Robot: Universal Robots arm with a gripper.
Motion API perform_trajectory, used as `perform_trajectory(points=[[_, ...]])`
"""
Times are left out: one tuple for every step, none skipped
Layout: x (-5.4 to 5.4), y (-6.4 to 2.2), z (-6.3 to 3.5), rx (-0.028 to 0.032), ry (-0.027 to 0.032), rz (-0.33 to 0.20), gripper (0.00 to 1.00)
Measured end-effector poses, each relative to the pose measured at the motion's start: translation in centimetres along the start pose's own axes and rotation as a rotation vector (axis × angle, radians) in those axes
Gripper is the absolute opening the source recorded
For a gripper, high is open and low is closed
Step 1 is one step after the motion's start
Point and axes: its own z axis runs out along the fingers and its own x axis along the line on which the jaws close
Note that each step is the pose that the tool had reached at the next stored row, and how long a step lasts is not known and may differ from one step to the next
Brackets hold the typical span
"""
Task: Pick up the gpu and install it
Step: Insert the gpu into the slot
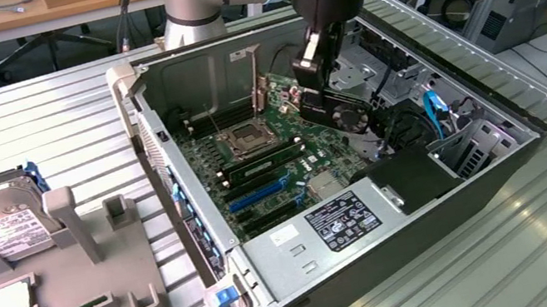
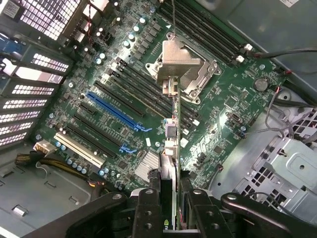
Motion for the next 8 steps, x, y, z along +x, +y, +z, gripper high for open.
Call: perform_trajectory(points=[[0.0,0.0,0.0,-0.0001,-0.0002,-0.003,0.26],[0.0,0.0,0.0,-0.0001,-0.0003,-0.007,0.26],[0.0,0.0,0.01,-0.0001,-0.0005,-0.01,0.26],[0.0,0.0,0.01,-0.0002,-0.0007,-0.013,0.26],[0.0,0.0,0.01,-0.0002,-0.0009,-0.018,0.26],[0.0,0.0,0.02,-0.0003,-0.001,-0.023,0.26],[0.0,0.0,0.02,-0.0003,-0.0013,-0.028,0.26],[0.0,0.0,0.03,-0.0004,-0.0015,-0.033,0.26]])
